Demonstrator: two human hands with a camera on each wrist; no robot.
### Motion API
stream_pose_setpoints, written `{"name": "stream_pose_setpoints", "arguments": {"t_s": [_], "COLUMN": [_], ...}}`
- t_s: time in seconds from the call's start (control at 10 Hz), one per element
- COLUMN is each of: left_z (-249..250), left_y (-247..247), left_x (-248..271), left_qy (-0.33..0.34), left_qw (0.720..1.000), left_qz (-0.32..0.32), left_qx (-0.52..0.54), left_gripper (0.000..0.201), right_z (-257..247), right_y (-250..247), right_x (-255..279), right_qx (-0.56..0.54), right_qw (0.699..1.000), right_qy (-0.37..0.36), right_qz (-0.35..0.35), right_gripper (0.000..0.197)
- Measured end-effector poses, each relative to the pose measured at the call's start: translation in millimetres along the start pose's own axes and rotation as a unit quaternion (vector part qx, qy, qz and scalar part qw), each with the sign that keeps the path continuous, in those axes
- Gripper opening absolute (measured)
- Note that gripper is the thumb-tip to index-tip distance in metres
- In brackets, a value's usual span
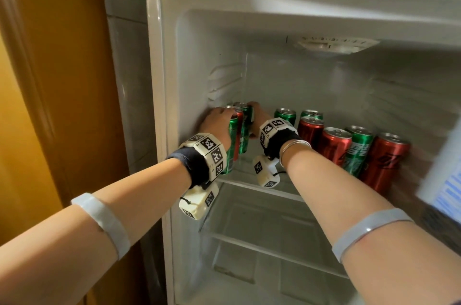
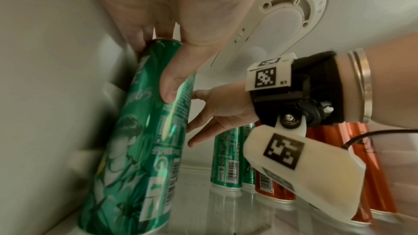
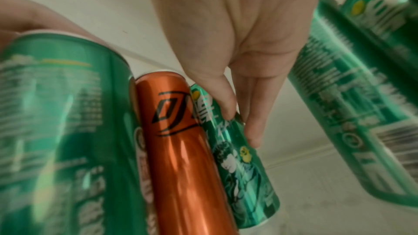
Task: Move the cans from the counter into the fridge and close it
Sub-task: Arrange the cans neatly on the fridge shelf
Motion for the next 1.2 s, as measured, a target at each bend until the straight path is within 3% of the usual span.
{"name": "stream_pose_setpoints", "arguments": {"t_s": [0.2, 0.4, 0.5, 0.6, 0.7, 1.0, 1.1, 1.2], "left_z": [-1.3, -5.4, -7.0, -6.6, -4.3, -8.8, -6.9, -6.9], "left_y": [1.1, 2.5, 2.4, 1.2, -1.0, -3.0, -1.5, -0.3], "left_x": [-1.6, -2.0, -0.4, 1.1, 2.3, 5.9, 7.8, 9.5], "left_qy": [-0.003, -0.001, 0.001, -0.005, 0.001, 0.012, 0.007, 0.002], "left_qw": [1.000, 1.000, 1.000, 0.999, 0.998, 0.998, 0.997, 0.997], "left_qz": [-0.002, -0.006, 0.006, 0.003, 0.015, 0.021, 0.019, 0.029], "left_qx": [0.005, 0.003, 0.025, 0.050, 0.064, 0.055, 0.069, 0.075], "left_gripper": [0.057, 0.064, 0.066, 0.067, 0.062, 0.048, 0.046, 0.042], "right_z": [-20.6, -15.6, -13.3, -9.6, -1.2, 4.9, 0.8, -5.4], "right_y": [0.6, -10.4, -38.1, -49.9, -37.0, -27.7, -35.2, -33.6], "right_x": [25.0, 38.8, 62.6, 77.8, 80.8, 83.9, 89.6, 97.6], "right_qx": [0.032, 0.055, 0.119, 0.184, 0.168, 0.122, 0.129, 0.068], "right_qw": [0.998, 0.998, 0.987, 0.970, 0.974, 0.974, 0.974, 0.980], "right_qy": [-0.026, 0.019, 0.027, 0.064, 0.099, 0.139, 0.125, 0.098], "right_qz": [0.040, 0.012, 0.103, 0.148, 0.114, 0.127, 0.135, 0.157], "right_gripper": [0.072, 0.091, 0.063, 0.055, 0.059, 0.067, 0.052, 0.055]}}
Point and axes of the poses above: each hand's wrist, its own x-axis away from the middle knuckle, its own y-axis out of the palm, z = x × y, the point moved 2 cm from there along -x, towards the middle knuckle, and after that the axes turned 13 degrees about -z, right-handed, at the moved point
